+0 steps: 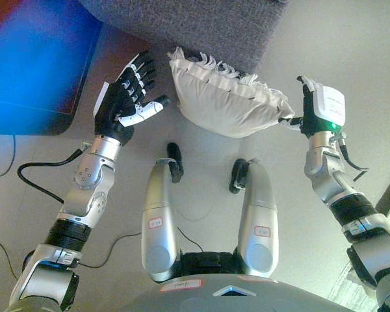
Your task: Pick up the pillow and put it on the sofa.
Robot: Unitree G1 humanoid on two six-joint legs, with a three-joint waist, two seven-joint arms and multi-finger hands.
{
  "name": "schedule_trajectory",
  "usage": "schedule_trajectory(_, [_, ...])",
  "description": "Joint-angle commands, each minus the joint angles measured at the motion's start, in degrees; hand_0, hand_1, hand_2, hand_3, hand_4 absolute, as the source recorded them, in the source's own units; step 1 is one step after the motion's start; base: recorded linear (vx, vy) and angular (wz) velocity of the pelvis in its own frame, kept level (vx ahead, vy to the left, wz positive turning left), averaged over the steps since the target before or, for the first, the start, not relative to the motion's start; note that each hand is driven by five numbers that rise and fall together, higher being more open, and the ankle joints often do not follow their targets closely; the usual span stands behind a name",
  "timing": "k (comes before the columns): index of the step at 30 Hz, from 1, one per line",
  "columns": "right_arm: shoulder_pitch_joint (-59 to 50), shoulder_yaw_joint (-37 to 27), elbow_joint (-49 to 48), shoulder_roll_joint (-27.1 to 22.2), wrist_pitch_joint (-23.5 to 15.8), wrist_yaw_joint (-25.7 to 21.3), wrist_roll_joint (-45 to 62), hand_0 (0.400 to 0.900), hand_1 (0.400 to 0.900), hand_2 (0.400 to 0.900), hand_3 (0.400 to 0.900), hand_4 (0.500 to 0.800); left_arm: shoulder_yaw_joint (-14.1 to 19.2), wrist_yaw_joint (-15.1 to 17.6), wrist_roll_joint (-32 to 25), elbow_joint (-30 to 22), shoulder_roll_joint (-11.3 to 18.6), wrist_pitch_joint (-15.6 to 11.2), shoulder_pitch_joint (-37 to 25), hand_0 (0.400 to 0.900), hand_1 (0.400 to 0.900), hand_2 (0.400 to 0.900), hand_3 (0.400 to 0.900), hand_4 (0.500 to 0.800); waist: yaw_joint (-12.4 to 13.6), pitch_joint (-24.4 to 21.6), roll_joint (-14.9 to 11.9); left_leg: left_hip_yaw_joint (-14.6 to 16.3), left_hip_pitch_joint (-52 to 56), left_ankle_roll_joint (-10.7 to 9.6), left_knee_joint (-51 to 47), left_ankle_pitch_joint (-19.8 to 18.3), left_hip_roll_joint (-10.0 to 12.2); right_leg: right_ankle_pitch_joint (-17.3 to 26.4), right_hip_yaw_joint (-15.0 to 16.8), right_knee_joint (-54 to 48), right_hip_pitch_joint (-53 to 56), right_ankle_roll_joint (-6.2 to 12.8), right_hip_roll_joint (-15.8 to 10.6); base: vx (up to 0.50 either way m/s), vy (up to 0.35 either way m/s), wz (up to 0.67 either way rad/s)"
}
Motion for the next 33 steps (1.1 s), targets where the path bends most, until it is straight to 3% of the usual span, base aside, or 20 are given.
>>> schedule_trajectory(1, [-5.85,0.94,0.90,-5.67,-3.82,2.97,4.56,0.900,0.900,0.900,0.900,0.800,0.20,-0.93,-2.66,-8.79,0.98,-7.04,-1.95,0.900,0.900,0.900,0.900,0.800,0.97,-0.07,2.20,3.59,1.57,4.43,11.18,-15.08,-2.73,1.49,-2.21,1.52,-0.84,-1.46,1.71,-0.01,-0.019,0.07])
schedule_trajectory(7, [-9.80,2.32,4.74,-6.20,-6.46,5.04,11.90,0.900,0.900,0.900,0.900,0.800,-0.43,-1.81,-3.19,-9.14,1.18,-6.35,-3.32,0.900,0.900,0.900,0.900,0.800,1.91,-0.06,2.53,3.21,-1.13,4.65,14.63,-15.96,-2.90,0.30,-2.32,5.38,-3.53,-1.73,1.12,0.00,-0.020,0.08])
schedule_trajectory(15, [-17.14,4.82,11.26,-6.37,-6.90,9.32,17.74,0.900,0.900,0.900,0.900,0.800,-1.01,-2.66,-3.69,-9.10,1.58,-6.00,-5.22,0.900,0.900,0.900,0.900,0.800,3.33,-0.06,3.56,2.80,-4.81,4.93,19.57,-17.27,-3.22,-1.37,-2.41,10.84,-7.09,-2.00,0.15,0.00,-0.014,0.09])
schedule_trajectory(23, [-27.14,7.99,18.98,-6.92,-4.90,4.36,15.05,0.900,0.900,0.900,0.900,0.800,-3.12,-2.91,-4.43,-8.77,1.80,-6.22,-8.10,0.900,0.900,0.900,0.900,0.800,4.76,-0.06,5.01,2.18,-9.17,5.05,24.91,-18.68,-3.94,-3.20,-2.28,16.51,-10.96,-2.02,-1.08,-0.01,-0.005,0.07])
schedule_trajectory(29, [-31.95,10.13,23.67,-6.64,-3.66,7.51,17.81,0.900,0.900,0.900,0.900,0.800,-3.33,-2.91,-5.10,-9.02,2.13,-6.84,-9.27,0.900,0.900,0.900,0.900,0.800,5.68,-0.06,6.14,1.85,-11.93,4.92,26.78,-19.05,-4.54,-3.79,-1.95,18.35,-13.58,-2.08,-1.75,-0.02,0.014,0.04])
schedule_trajectory(30, [-32.48,10.30,24.09,-6.53,-3.64,8.58,18.60,0.400,0.400,0.400,0.400,0.500,-3.38,-2.99,-5.08,-9.04,2.16,-6.84,-9.39,0.900,0.900,0.900,0.900,0.800,5.81,-0.06,6.22,1.79,-12.25,4.86,26.97,-19.08,-4.62,-3.84,-1.96,18.51,-13.82,-2.07,-1.82,-0.01,0.000,0.05])
schedule_trajectory(33, [-34.27,10.51,26.36,-6.09,-2.82,11.32,22.66,0.400,0.400,0.400,0.400,0.500,-3.49,-3.70,-5.47,-8.73,2.19,-6.23,-10.08,0.900,0.900,0.900,0.900,0.800,6.31,-0.06,6.46,1.68,-12.72,4.65,27.19,-19.01,-4.79,-3.93,-2.03,18.80,-14.20,-2.13,-2.10,0.00,-0.002,0.06])
